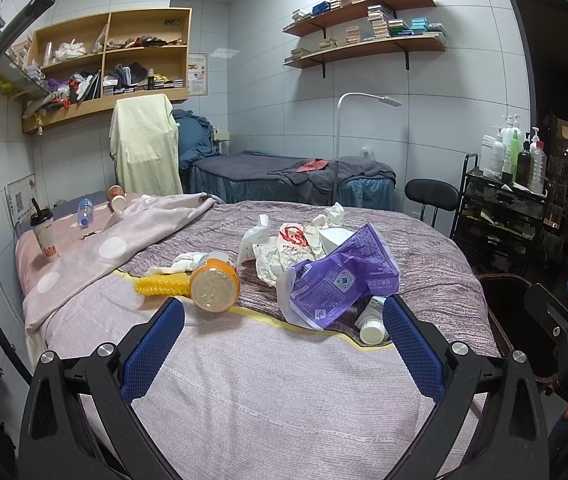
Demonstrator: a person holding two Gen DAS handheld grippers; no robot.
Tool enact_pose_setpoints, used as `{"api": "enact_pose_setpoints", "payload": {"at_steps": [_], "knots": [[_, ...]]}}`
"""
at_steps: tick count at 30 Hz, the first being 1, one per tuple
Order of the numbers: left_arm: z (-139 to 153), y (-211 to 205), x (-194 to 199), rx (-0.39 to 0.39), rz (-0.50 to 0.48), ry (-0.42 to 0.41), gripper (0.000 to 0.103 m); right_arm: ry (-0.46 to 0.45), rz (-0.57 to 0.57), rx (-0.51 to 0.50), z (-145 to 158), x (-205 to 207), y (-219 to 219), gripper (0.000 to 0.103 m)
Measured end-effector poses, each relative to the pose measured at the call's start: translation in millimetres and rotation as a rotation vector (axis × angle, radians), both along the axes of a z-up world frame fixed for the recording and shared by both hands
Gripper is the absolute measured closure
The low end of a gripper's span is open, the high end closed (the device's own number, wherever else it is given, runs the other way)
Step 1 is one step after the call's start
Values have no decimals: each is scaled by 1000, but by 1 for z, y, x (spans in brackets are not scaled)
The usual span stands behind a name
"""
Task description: Collect trash
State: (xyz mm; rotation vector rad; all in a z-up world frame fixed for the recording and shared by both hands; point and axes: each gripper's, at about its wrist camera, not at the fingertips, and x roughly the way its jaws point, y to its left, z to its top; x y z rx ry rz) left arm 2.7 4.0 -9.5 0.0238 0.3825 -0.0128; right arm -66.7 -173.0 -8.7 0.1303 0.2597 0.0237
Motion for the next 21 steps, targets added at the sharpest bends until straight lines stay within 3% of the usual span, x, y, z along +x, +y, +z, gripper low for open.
{"api": "enact_pose_setpoints", "payload": {"at_steps": [21], "knots": [[-6,2,-1,1,-1,5,6,10,6,2,-4,2,4,6]]}}
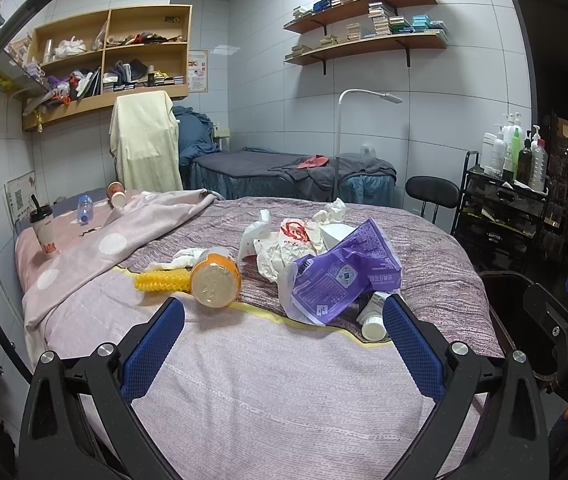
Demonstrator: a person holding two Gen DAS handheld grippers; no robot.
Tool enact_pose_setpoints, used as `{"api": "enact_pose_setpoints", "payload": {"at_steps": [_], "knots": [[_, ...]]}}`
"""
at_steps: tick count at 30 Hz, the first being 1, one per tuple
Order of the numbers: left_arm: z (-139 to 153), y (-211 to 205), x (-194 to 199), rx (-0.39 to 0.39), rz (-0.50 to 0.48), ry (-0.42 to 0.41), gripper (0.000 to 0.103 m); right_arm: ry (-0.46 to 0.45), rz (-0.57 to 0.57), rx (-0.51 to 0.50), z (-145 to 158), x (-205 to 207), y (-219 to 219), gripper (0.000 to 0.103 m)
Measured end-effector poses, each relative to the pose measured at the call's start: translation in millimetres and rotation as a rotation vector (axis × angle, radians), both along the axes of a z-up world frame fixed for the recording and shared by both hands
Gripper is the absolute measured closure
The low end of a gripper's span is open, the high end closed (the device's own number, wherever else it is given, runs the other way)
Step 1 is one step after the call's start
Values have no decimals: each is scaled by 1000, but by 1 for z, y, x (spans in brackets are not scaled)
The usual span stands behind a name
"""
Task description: Collect trash
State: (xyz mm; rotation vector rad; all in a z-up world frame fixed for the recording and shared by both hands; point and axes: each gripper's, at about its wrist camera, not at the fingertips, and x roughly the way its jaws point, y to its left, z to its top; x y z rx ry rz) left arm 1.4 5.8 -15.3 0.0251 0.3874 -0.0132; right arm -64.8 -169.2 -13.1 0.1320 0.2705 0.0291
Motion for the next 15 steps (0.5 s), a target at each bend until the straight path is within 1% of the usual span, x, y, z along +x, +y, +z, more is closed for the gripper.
{"api": "enact_pose_setpoints", "payload": {"at_steps": [4,7,13,15], "knots": [[-4,2,0,-2,1,9,6,8,3,-2,-2,2,2,6],[-9,5,2,-1,5,30,6,27,12,-9,-3,6,2,6],[-19,17,12,4,22,114,6,109,61,-37,-12,24,9,6],[-23,23,16,-7,25,151,6,147,103,-41,-15,34,13,6]]}}
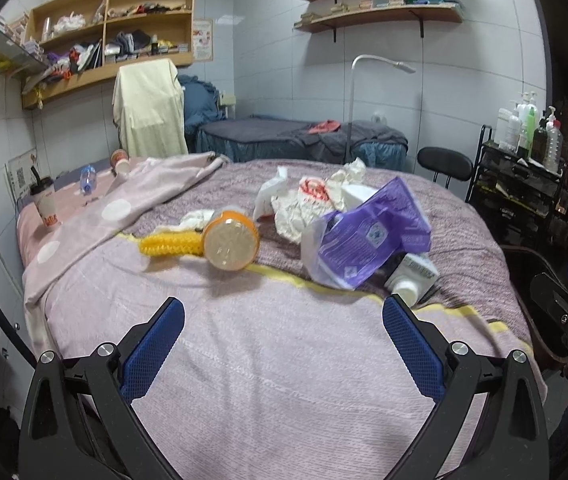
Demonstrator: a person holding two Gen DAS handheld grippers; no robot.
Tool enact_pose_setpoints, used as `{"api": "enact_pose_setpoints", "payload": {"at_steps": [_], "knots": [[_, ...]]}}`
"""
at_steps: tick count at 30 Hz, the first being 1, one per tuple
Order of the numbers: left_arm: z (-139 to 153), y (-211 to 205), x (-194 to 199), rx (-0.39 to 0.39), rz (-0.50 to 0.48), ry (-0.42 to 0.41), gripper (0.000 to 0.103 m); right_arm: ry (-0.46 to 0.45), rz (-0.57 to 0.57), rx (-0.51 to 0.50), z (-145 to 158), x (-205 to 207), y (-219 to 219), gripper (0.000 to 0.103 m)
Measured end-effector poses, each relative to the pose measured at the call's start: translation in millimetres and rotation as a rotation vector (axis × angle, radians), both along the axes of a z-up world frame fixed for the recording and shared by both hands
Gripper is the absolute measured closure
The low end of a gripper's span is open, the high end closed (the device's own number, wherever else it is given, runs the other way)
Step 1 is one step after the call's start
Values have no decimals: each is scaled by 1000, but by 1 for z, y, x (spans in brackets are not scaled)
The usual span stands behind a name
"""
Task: Collect trash
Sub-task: 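Grasp the orange-and-white bottle with the left tool while the right tool grasps the purple bag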
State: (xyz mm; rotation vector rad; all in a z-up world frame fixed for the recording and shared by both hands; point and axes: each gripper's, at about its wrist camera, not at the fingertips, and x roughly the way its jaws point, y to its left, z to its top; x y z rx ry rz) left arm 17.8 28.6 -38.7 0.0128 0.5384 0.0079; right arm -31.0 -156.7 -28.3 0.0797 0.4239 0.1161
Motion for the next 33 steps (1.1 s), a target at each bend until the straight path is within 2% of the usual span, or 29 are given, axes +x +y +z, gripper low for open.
{"api": "enact_pose_setpoints", "payload": {"at_steps": [6,11,16,19,22,27,31,33], "knots": [[-11,24,20,-65,-14,125,6,88,130,6,-3,35,12,6],[-3,44,44,-107,-32,174,6,120,243,-11,3,68,30,6],[10,55,74,-116,-56,204,6,124,327,-130,8,101,59,6],[15,65,93,-124,-58,225,6,105,340,-205,11,113,69,7],[17,73,114,-123,-56,256,6,106,368,-280,10,128,78,15],[14,81,150,-175,-69,336,6,136,399,-346,4,148,88,29],[2,83,182,-211,-88,437,6,195,428,-339,-5,159,89,58],[-4,83,195,-222,-104,481,6,193,417,-341,-7,159,87,67]]}}
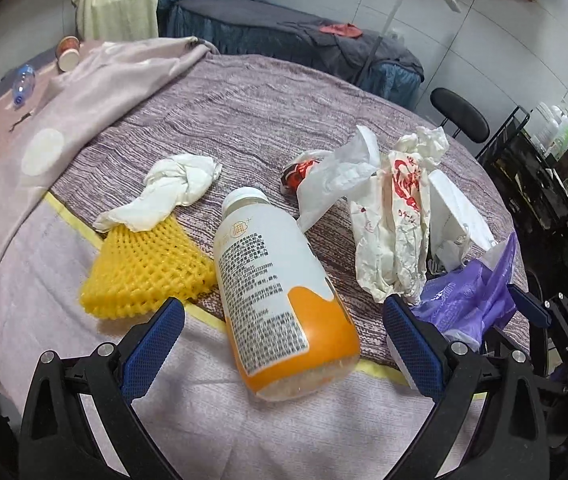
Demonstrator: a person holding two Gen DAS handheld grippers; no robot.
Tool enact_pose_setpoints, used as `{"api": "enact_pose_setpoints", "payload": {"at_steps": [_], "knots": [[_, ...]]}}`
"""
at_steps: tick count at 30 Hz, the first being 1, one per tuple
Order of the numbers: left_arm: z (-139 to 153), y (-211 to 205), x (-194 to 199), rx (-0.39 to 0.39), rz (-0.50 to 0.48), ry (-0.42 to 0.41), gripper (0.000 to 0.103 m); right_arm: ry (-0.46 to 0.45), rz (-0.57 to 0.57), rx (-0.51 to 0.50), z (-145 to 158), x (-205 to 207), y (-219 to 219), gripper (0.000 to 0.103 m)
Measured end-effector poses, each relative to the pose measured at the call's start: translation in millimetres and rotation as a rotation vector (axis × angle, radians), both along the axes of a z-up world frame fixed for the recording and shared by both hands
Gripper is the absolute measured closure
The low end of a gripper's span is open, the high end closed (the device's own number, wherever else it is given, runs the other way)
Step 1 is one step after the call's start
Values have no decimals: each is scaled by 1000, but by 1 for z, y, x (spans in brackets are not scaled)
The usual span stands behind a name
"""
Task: Collect trash
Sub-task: 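Grasp the orange-and-white bottle with the left tool while the right tool grasps the purple bag, then carry the purple bag with the right tool to the brown bin and release it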
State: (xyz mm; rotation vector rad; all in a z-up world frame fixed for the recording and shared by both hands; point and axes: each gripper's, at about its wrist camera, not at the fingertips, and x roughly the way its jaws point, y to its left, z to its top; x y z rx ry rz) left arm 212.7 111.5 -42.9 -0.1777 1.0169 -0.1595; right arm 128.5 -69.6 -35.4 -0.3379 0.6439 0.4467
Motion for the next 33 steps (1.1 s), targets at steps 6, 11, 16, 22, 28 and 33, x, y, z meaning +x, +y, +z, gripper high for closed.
{"api": "enact_pose_setpoints", "payload": {"at_steps": [6,11,16,22,28,33], "knots": [[-23,4,31,-26,2,105,23,16,-6,40,-1,4,-7,88],[-33,6,38,-69,8,136,37,3,-22,64,0,4,-10,91],[-28,6,27,-82,23,90,42,-16,-25,106,6,-4,-14,94],[-14,4,6,-95,34,8,43,-38,-26,144,17,-15,-17,95],[6,-3,-32,-80,41,-97,43,-61,-37,184,28,-27,-24,95],[22,-14,-57,-80,40,-167,43,-71,-46,209,33,-36,-31,95]]}}
